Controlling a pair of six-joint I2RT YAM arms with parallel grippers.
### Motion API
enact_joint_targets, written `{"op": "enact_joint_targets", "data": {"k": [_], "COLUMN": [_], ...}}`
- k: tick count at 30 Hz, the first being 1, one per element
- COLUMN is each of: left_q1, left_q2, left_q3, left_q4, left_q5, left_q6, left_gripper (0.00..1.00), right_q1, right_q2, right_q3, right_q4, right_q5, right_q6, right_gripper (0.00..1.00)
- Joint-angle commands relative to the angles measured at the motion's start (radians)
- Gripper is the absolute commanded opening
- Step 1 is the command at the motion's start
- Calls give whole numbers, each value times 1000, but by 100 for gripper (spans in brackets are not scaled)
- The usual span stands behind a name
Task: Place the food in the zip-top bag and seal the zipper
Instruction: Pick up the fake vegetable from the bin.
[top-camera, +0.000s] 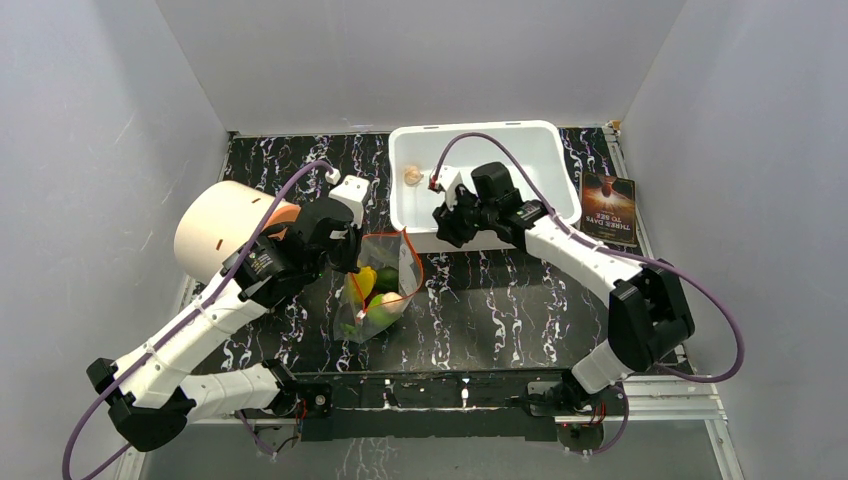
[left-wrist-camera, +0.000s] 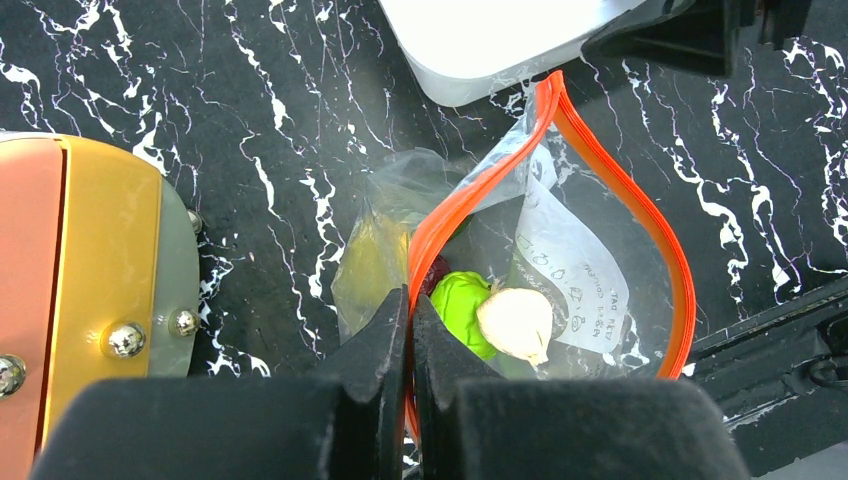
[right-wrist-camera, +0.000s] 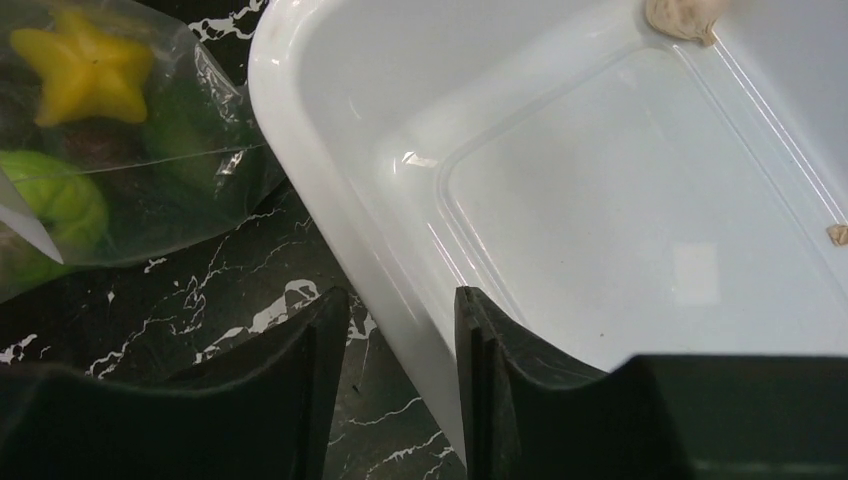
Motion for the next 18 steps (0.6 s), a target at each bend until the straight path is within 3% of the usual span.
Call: {"op": "enact_joint_targets", "data": {"k": [1, 8, 15, 18], "left_q1": [0, 0, 0, 0], "left_q2": [-6, -15, -16, -21], "left_q3": [41, 31, 38, 39], "left_q4": [-11, -3, -17, -18], "left_q5": [-17, -14, -8, -6], "left_q6": [17, 23, 14, 6], "left_gripper": [0, 0, 0, 0], "right_q1": [5, 5, 5, 6], "right_q2": [4, 126, 178, 229], "right_q3": [57, 300, 325, 353], "right_q4": [131, -29, 115, 134], "right_q5": [71, 135, 224, 333], "right_q6": [166, 335, 553, 659], "right_gripper": [44, 52, 54, 66]}}
